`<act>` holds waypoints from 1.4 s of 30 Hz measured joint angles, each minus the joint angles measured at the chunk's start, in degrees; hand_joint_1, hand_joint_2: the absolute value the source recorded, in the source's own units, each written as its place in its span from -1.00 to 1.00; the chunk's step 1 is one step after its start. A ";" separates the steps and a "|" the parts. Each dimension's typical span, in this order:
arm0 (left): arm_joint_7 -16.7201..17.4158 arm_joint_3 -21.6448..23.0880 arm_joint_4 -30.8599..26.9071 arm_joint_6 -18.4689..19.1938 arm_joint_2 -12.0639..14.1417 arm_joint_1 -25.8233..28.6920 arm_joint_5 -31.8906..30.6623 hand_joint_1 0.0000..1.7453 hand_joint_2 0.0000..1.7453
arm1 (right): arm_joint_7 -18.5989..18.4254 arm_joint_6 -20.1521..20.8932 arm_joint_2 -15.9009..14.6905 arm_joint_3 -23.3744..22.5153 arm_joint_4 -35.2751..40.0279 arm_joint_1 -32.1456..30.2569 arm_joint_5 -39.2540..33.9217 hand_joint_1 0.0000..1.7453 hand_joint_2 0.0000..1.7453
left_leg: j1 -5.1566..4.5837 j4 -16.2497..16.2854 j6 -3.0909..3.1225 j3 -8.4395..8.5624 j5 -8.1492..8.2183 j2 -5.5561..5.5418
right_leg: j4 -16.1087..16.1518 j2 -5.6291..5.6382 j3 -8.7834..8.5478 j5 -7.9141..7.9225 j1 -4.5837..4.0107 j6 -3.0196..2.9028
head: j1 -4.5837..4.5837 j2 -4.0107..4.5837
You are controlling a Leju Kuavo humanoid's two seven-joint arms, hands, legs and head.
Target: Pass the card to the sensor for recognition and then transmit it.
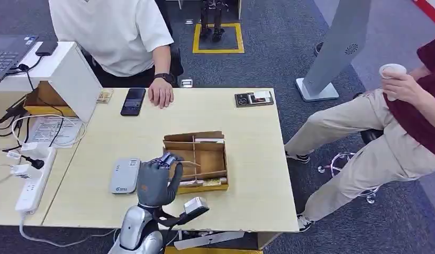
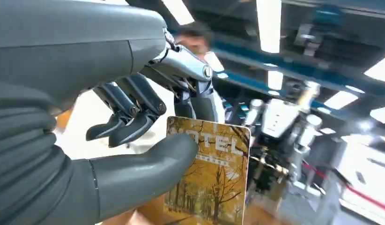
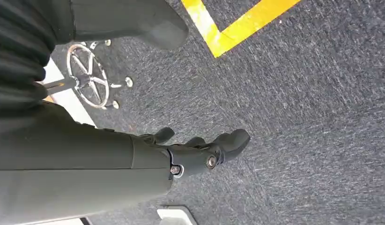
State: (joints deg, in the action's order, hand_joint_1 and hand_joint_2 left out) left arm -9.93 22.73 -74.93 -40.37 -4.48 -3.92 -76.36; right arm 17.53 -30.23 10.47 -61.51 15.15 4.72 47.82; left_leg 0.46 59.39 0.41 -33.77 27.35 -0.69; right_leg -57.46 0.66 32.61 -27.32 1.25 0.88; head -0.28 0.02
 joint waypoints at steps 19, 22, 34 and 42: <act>-8.12 -16.23 -2.10 0.15 -9.90 -9.21 16.26 1.00 1.00 | -0.50 -1.00 0.02 0.04 -0.20 0.45 1.57 -1.00 1.00 | 0.00 0.00 0.00 -0.01 -0.01 -0.01 | 0.00 -0.01 0.02 0.01 -0.01 0.00 | -0.02 0.00; -5.45 -17.22 2.22 0.17 -9.72 -13.68 17.89 1.00 1.00 | -1.38 -1.00 0.02 0.33 -0.28 0.93 2.54 -1.00 1.00 | 0.00 0.00 0.00 0.00 -0.02 -0.01 | 0.00 0.00 0.01 0.04 -0.01 0.01 | 0.00 0.00; 9.41 -19.14 18.39 0.17 -6.86 -27.25 2.24 1.00 1.00 | -3.76 -0.76 0.09 3.17 -0.57 3.21 4.48 -1.00 1.00 | 0.00 0.01 -0.01 -0.01 -0.09 -0.02 | -0.02 0.01 0.02 0.06 -0.01 -0.02 | -0.02 0.00; 10.48 -19.14 23.36 0.15 -6.53 -28.67 2.06 0.88 1.00 | -3.69 -0.74 0.11 3.65 -0.61 3.33 3.89 -1.00 1.00 | 0.00 0.01 -0.03 -0.01 -0.07 -0.02 | -0.02 0.01 0.03 0.05 -0.01 -0.02 | -0.02 0.00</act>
State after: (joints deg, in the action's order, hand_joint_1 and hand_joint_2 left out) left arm 0.55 3.58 -51.57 -40.22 -11.02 -32.59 -74.29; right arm 13.84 -30.97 10.58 -57.85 14.53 8.05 51.72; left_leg 0.46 59.39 0.38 -33.78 27.28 -0.71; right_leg -57.48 0.67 32.63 -27.27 1.24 0.87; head -0.31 0.02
